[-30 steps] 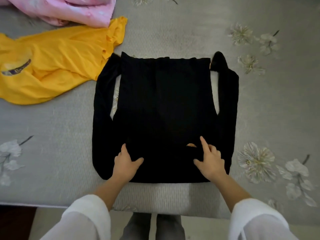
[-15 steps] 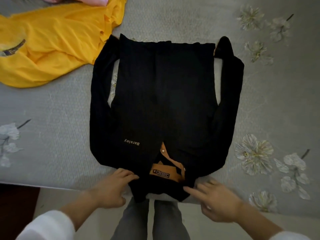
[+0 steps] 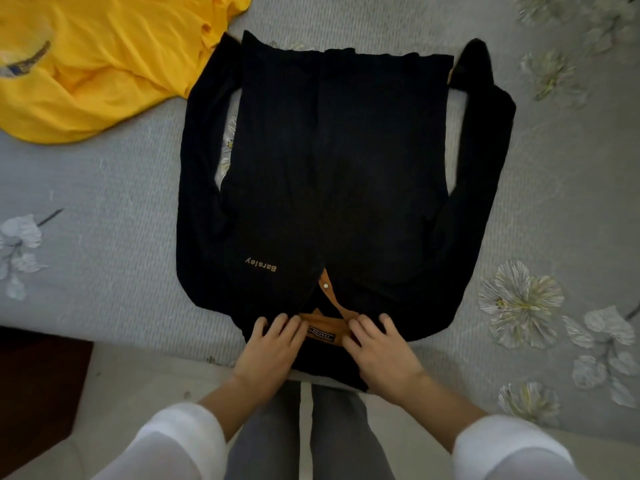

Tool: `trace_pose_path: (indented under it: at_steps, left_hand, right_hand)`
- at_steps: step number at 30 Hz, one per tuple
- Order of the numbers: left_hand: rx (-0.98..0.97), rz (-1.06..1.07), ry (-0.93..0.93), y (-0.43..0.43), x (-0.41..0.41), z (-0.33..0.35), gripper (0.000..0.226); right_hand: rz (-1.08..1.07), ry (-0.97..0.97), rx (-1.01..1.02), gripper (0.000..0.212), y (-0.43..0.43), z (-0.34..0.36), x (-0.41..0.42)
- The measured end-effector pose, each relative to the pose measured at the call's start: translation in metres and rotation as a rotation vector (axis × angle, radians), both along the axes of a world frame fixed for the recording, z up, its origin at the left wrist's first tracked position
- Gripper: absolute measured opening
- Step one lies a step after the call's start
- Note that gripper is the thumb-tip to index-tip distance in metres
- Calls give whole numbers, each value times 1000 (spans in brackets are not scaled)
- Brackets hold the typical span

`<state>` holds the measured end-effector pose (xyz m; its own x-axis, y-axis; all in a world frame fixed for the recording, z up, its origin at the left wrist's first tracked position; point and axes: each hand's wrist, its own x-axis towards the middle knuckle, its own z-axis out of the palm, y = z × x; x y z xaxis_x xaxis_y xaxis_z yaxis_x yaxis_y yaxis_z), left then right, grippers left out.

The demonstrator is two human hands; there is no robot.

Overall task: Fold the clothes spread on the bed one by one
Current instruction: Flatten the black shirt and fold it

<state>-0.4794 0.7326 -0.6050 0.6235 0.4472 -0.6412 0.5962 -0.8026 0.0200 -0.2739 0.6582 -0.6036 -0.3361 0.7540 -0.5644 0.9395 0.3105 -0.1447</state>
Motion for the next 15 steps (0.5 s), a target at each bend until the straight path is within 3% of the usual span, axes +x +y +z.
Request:
trace_pose_path:
  at_steps: [4,6,9,12,15]
  left_hand:
    - [-88,-241,-68,7,4,1,48]
    - [-203,-243,-32,7,4,2,45]
    - [-414,130,-112,15,4,6,33]
    - [-519,621,-312,45,10,12,24]
    - [-427,857,-464,91,21,11,24]
  right_hand:
    - [-404,431,-23,16,5,6,6]
    - [-626,660,-193,17,7,9,7]
    - [-948,919,-689,35,15,13,4]
    - [-1153,877,-537,34,43,7,19]
    - [-1433,863,-293,21,84,-1,47]
